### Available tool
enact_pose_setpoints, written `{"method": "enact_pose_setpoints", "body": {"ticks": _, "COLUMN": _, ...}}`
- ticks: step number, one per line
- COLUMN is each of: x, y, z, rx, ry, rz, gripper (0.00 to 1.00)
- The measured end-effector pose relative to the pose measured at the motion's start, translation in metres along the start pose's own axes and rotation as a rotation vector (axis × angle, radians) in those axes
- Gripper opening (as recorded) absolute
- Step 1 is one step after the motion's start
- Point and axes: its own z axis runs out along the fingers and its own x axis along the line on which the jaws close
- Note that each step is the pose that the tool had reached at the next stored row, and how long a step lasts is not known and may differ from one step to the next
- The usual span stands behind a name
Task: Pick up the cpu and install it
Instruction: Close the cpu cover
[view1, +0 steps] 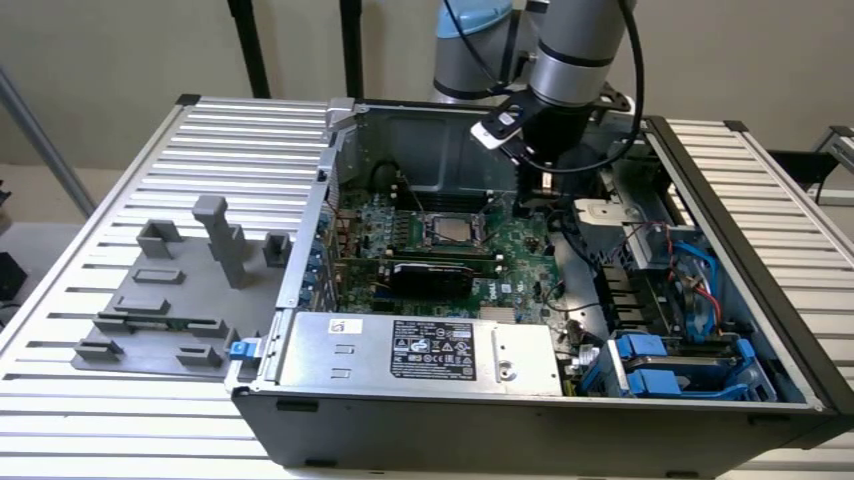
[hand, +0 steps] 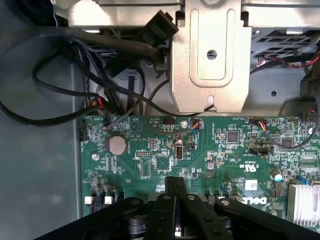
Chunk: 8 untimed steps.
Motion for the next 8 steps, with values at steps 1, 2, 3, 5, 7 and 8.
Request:
{"method": "enact_pose_setpoints", "body": {"ticks": 1, "x": 0.0, "y": -0.0002, "z": 0.0, "rx": 0.0115, "ry": -0.0004, "rz": 0.0, "gripper": 0.11}}
{"method": "enact_pose_setpoints", "body": {"ticks": 2, "x": 0.0, "y": -0.0003, "z": 0.0, "rx": 0.0253, "ry": -0.0007, "rz": 0.0, "gripper": 0.11}}
{"method": "enact_pose_setpoints", "body": {"ticks": 3, "x": 0.0, "y": -0.0004, "z": 0.0001, "rx": 0.0392, "ry": -0.0009, "rz": 0.0, "gripper": 0.11}}
{"method": "enact_pose_setpoints", "body": {"ticks": 5, "x": 0.0, "y": -0.0011, "z": 0.0002, "rx": 0.0652, "ry": -0.0016, "rz": -0.001, "gripper": 0.11}}
{"method": "enact_pose_setpoints", "body": {"ticks": 7, "x": 0.0, "y": -0.0027, "z": 0.0003, "rx": 0.089, "ry": -0.0023, "rz": -0.002, "gripper": 0.11}}
{"method": "enact_pose_setpoints", "body": {"ticks": 8, "x": -0.0001, "y": -0.0039, "z": 0.0003, "rx": 0.0997, "ry": -0.0026, "rz": -0.002, "gripper": 0.11}}
